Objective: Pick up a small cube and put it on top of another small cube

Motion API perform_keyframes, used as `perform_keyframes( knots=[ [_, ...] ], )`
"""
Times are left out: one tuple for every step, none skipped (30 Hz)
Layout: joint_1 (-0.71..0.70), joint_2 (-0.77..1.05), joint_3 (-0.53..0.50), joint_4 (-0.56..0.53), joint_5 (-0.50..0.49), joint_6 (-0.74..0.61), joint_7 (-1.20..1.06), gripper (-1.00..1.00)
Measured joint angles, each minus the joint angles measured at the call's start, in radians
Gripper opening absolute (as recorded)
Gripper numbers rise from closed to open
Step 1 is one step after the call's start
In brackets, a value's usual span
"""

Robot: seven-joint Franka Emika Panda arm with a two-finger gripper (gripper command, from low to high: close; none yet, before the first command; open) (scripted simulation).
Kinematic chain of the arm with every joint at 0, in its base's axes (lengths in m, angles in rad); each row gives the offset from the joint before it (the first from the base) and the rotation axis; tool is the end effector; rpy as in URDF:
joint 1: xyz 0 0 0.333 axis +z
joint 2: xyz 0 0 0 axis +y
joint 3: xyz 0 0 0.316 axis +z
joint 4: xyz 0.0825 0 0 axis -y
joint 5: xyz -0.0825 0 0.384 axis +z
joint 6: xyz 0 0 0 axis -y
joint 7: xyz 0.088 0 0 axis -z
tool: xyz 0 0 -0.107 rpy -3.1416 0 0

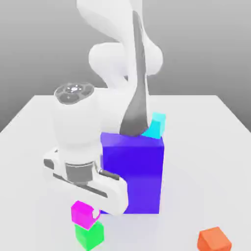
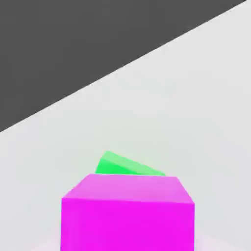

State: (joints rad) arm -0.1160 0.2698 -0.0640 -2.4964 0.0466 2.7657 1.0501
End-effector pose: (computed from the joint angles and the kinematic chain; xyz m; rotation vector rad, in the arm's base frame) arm 0.4611 -0.0874 0.1818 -2.5280 1.8648 -0.0005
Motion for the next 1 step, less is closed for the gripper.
perform_keyframes(
  knots=[
    [0.000, 0.000, 0.000, 0.000, 0.000, 0.000, 0.000, 1.00]
  ],
)
